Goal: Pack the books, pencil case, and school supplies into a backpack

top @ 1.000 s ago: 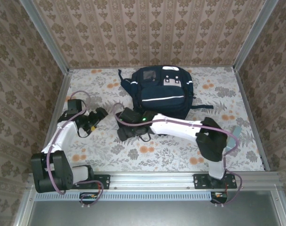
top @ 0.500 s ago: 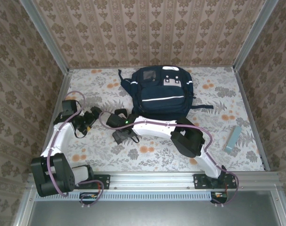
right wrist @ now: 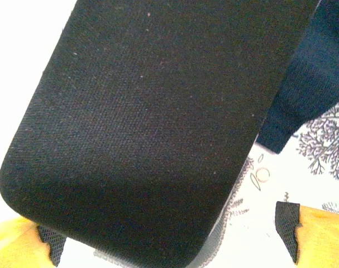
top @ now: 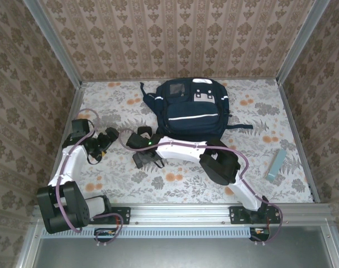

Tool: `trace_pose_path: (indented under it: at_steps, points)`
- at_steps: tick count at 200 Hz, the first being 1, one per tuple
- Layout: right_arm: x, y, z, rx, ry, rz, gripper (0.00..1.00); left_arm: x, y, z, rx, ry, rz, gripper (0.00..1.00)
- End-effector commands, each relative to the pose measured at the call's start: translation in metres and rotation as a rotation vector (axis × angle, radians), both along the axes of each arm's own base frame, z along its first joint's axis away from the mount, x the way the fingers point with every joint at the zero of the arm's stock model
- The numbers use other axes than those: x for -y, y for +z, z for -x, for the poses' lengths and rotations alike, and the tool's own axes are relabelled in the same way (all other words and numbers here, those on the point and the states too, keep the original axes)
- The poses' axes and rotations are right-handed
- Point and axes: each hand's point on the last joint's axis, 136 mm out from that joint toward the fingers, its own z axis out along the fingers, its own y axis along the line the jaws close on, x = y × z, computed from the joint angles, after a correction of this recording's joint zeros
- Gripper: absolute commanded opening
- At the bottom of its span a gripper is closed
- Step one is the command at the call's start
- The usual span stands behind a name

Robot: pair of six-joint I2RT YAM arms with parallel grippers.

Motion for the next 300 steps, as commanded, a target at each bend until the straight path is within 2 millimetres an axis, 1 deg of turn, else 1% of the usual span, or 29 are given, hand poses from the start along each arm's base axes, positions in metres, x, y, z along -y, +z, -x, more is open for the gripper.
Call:
trace_pose_path:
  at_steps: [1, 24, 48, 64, 80, 100, 112, 134, 151, 169, 183, 191, 216, 237, 266, 300]
  points:
    - [-0.012, -0.003, -0.012, -0.010, -0.076, -0.072, 1.00, -0.007, 0.011, -0.003, 0.025, 0.004, -0.032, 1.00]
    - [-0.022, -0.003, -0.013, -0.028, -0.083, -0.111, 0.99, -0.007, 0.009, -0.001, 0.016, 0.003, -0.030, 1.00]
    - [-0.030, 0.002, -0.015, -0.033, -0.101, -0.151, 1.00, -0.007, 0.007, -0.001, 0.014, 0.005, -0.028, 1.00]
    - [-0.029, 0.005, -0.016, -0.027, -0.134, -0.167, 1.00, -0.006, 0.005, -0.001, 0.014, 0.001, -0.026, 1.00]
    - [-0.023, 0.009, -0.018, -0.011, -0.168, -0.176, 1.00, -0.004, 0.003, 0.000, 0.007, -0.012, -0.017, 1.00]
    - [-0.010, 0.015, -0.018, 0.014, -0.205, -0.169, 0.98, -0.003, 0.000, 0.001, 0.001, -0.016, -0.017, 1.00]
    - [-0.002, 0.020, -0.017, 0.027, -0.218, -0.158, 0.97, -0.003, 0.000, 0.000, 0.002, -0.019, -0.014, 1.00]
    - [0.021, 0.029, -0.016, 0.058, -0.248, -0.123, 0.94, -0.002, -0.002, -0.001, 0.003, -0.022, -0.009, 1.00]
    - [0.030, 0.038, -0.015, 0.078, -0.247, -0.122, 0.91, -0.002, -0.004, -0.002, -0.001, -0.022, -0.005, 1.00]
    - [0.019, 0.053, -0.010, 0.076, -0.169, -0.167, 0.91, -0.002, -0.004, -0.002, 0.000, -0.024, -0.004, 1.00]
    - [0.012, 0.064, -0.009, 0.081, -0.132, -0.180, 0.95, -0.002, -0.005, -0.002, -0.001, -0.022, -0.004, 1.00]
    - [0.010, 0.065, -0.010, 0.080, -0.132, -0.177, 0.96, -0.003, -0.004, -0.003, 0.000, -0.018, -0.006, 1.00]
    - [-0.003, 0.061, -0.022, 0.088, -0.154, -0.174, 0.99, -0.006, -0.006, -0.002, -0.008, -0.005, -0.021, 1.00]
    - [-0.011, 0.051, -0.034, 0.098, -0.199, -0.151, 1.00, -0.013, -0.007, 0.000, -0.018, 0.020, -0.042, 1.00]
    - [-0.013, 0.041, -0.051, 0.142, -0.258, -0.099, 1.00, -0.024, -0.009, 0.003, -0.020, 0.062, -0.043, 1.00]
    - [-0.009, 0.031, -0.061, 0.170, -0.296, -0.039, 1.00, -0.031, -0.011, 0.008, -0.025, 0.087, -0.034, 1.00]
